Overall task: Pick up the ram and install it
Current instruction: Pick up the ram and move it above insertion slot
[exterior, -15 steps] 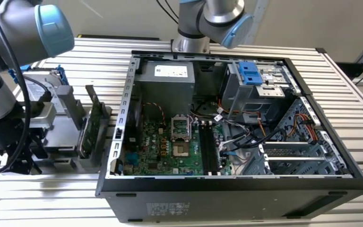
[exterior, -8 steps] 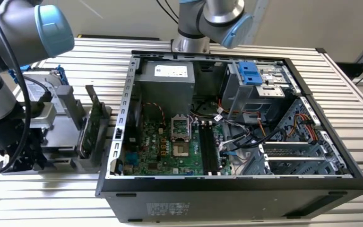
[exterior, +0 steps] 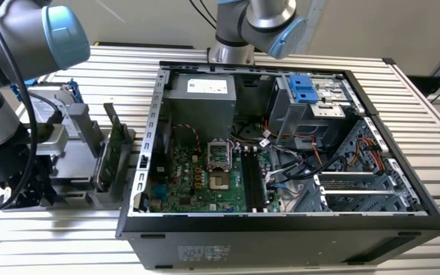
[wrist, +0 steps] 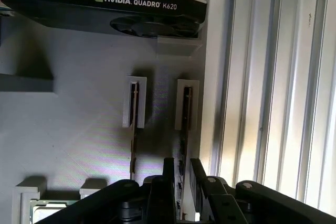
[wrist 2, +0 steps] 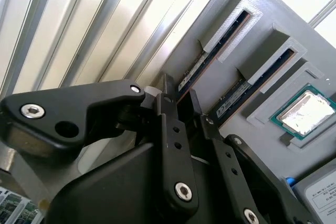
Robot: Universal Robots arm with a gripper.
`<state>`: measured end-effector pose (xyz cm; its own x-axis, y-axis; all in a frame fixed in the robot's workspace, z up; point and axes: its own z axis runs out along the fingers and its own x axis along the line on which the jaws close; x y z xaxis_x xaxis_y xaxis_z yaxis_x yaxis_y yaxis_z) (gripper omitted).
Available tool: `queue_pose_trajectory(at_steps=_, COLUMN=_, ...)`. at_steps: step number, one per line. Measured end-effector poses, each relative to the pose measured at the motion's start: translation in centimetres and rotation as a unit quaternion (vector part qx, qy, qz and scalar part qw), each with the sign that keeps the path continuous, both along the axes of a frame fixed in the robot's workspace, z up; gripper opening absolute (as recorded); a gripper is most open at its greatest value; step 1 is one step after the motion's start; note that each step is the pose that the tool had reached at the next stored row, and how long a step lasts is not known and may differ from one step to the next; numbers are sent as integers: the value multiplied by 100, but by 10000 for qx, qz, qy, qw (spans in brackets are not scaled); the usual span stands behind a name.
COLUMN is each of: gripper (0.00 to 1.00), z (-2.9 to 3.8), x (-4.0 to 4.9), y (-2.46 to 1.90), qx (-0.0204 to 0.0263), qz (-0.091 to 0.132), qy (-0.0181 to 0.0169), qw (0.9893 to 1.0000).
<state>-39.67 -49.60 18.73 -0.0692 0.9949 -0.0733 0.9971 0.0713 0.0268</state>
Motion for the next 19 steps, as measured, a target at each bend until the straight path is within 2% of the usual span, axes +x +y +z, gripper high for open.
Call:
queue_pose_trajectory(at_steps=1, gripper=0, z=0, x=-1, y=1, qx=0, qz=-1, qy=0, qw=10000)
queue_pose_trajectory(at_steps=19, gripper=0, z=0, x=0, y=2, qx=0, qz=0, qy=0, qw=10000)
